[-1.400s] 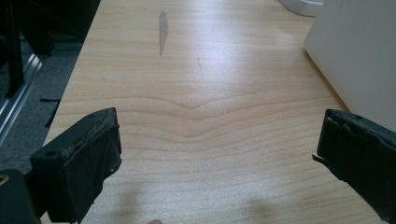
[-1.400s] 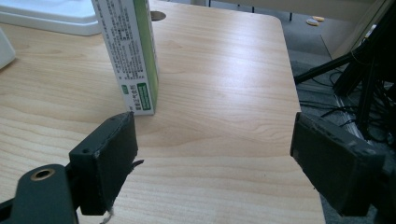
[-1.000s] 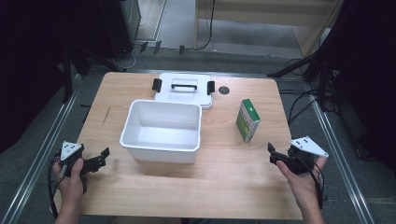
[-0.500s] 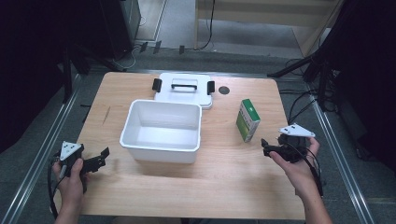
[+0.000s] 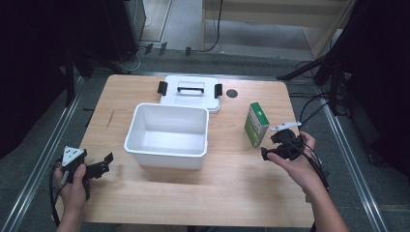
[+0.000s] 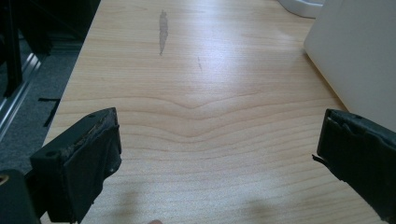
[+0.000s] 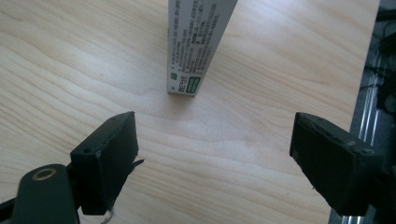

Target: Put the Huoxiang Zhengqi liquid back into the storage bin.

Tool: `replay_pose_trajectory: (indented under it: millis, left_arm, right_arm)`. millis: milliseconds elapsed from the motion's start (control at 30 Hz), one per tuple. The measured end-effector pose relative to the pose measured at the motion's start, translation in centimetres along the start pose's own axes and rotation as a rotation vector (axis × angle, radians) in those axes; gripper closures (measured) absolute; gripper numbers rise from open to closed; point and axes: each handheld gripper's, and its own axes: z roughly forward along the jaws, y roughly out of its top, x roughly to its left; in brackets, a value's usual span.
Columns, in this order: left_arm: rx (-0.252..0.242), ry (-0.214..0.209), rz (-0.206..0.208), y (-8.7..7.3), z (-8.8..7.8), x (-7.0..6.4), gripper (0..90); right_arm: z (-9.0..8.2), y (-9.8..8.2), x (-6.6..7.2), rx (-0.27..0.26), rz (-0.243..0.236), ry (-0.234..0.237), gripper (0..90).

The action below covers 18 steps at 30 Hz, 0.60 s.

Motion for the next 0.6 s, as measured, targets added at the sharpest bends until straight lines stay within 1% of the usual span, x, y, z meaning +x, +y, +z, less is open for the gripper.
replay_pose_trajectory:
  millis: [67, 100, 167, 200, 233, 433, 500, 533, 600]
  left_arm:
    - [0.0, 0.0, 0.0, 0.0, 0.0, 0.0, 0.2]
    - [0.0, 0.0, 0.0, 0.0, 0.0, 0.0, 0.2]
    - [0.001, -0.001, 0.0, 0.0, 0.0, 0.0, 0.2]
    - [0.0, -0.001, 0.0, 0.0, 0.0, 0.0, 0.2]
    - [0.0, -0.001, 0.0, 0.0, 0.0, 0.0, 0.2]
    - [0.003, -0.002, -0.002, 0.0, 0.0, 0.0, 0.2]
    - [0.003, -0.002, -0.001, 0.0, 0.0, 0.0, 0.2]
    - [0.003, -0.002, -0.001, 0.0, 0.0, 0.1, 0.2]
    - [0.004, -0.003, -0.001, 0.0, 0.0, 0.1, 0.2]
  right_arm:
    - [0.2, 0.4, 0.0, 0.037, 0.001, 0.011, 14.7]
    - [0.3, 0.9, 0.0, 0.071, 0.001, 0.011, 14.4]
    - [0.3, 1.2, 0.0, 0.081, -0.004, 0.008, 14.4]
    - [0.1, 1.9, 0.0, 0.105, -0.006, 0.01, 14.4]
    - [0.1, 1.9, 0.0, 0.105, -0.006, 0.01, 14.4]
    - [-0.9, 3.9, 0.3, 0.15, -0.019, 0.043, 16.8]
    - [-1.0, 4.6, 0.4, 0.174, -0.014, 0.042, 17.4]
    - [-1.0, 4.9, 0.5, 0.182, -0.008, 0.051, 17.3]
    - [-1.1, 5.5, 0.5, 0.192, -0.01, 0.066, 16.6]
